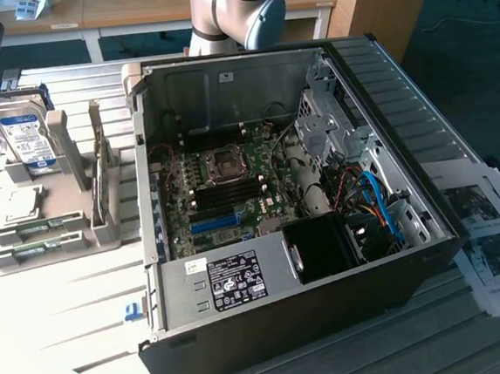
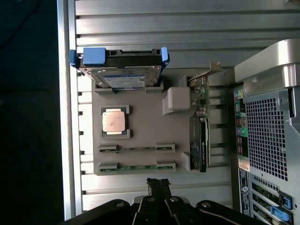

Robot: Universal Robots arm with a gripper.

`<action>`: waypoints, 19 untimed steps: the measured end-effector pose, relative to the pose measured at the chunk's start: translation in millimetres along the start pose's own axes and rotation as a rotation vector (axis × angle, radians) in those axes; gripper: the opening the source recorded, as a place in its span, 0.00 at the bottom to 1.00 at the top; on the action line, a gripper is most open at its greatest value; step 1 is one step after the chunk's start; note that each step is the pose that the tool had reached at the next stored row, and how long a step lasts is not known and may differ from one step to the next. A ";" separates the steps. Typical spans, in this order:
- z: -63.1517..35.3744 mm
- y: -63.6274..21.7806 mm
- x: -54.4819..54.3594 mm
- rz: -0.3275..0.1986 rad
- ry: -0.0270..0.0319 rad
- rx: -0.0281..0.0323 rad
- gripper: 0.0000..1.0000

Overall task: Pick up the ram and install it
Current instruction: 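Reach for the ram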

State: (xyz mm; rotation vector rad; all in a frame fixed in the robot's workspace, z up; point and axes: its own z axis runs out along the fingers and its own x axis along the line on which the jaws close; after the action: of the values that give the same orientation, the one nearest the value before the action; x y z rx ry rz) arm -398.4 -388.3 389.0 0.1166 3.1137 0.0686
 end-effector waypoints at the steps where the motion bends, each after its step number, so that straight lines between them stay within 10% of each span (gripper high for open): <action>1: 0.2 1.9 0.2 0.000 0.0000 0.0000 0.10; 19: 3.1 29.9 3.6 0.000 -0.0001 -0.0001 0.10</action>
State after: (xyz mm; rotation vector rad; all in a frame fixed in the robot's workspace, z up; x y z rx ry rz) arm -399.6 -358.1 387.2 0.1165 3.1135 0.0687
